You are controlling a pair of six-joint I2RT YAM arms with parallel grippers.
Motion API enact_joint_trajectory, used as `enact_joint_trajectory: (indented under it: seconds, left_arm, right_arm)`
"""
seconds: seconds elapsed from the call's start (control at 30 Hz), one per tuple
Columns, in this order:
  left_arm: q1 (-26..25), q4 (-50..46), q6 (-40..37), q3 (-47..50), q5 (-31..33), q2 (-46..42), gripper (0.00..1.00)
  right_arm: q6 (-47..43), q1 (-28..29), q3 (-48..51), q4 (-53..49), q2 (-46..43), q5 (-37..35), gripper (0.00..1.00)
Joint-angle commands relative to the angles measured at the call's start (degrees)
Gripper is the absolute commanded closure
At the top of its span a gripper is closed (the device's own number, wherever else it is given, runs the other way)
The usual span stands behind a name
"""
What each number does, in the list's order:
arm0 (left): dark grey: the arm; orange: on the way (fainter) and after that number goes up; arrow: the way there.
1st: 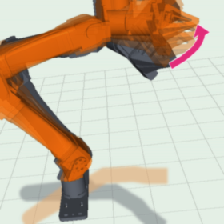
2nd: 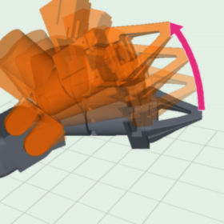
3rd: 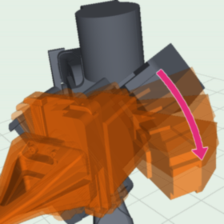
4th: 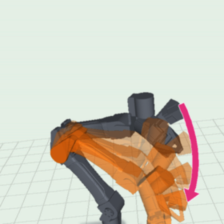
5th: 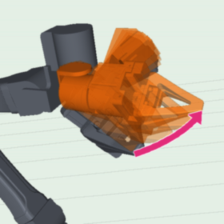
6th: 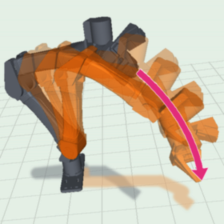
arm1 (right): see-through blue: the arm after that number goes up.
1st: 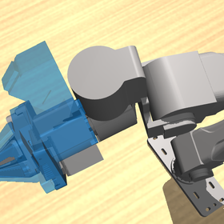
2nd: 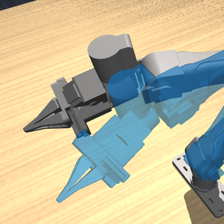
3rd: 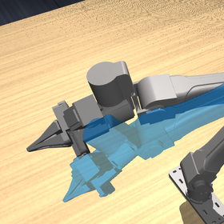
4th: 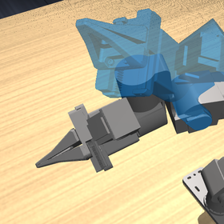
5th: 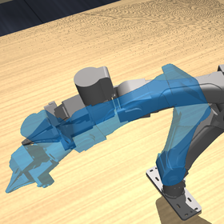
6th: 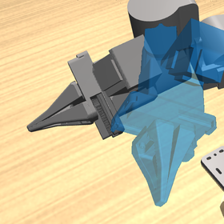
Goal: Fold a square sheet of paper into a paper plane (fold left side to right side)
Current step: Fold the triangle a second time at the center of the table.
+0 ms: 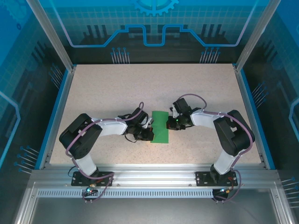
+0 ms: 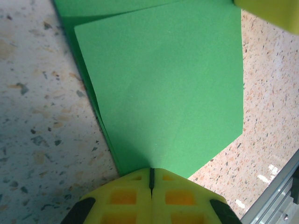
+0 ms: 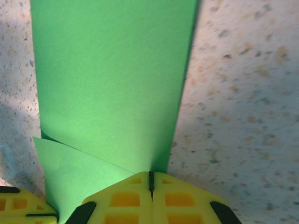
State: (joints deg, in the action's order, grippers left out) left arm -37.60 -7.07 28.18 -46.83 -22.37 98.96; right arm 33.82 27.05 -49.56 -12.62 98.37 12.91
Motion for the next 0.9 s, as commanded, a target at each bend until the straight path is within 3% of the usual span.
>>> enact_joint_trajectory:
  seconds: [0.0,0.13,0.37,0.6,0.87]
  left_arm:
    - [0.37,-4.09,-0.65,0.32,1.19,1.76,1.00]
    - [0.36,-3.83,-0.64,0.41,1.01,1.60,1.00]
    - [0.41,-3.41,-0.60,0.64,0.97,0.97,1.00]
    - [0.35,-3.29,-0.66,0.60,0.59,0.78,1.00]
    - [0.36,-3.78,-0.23,-1.45,-1.25,-1.25,1.00]
  right_arm:
    - [-2.49,-2.64,0.01,-3.31,-0.33,-1.58,1.00]
    - [-3.08,-2.94,-0.53,-5.04,-2.89,-1.44,1.00]
    - [-0.60,1.63,-0.52,-4.07,-7.50,0.09,1.00]
    - [2.81,6.21,-2.03,0.85,-1.58,3.34,1.00]
    - [3.27,6.53,-3.26,-1.48,3.14,2.49,1.00]
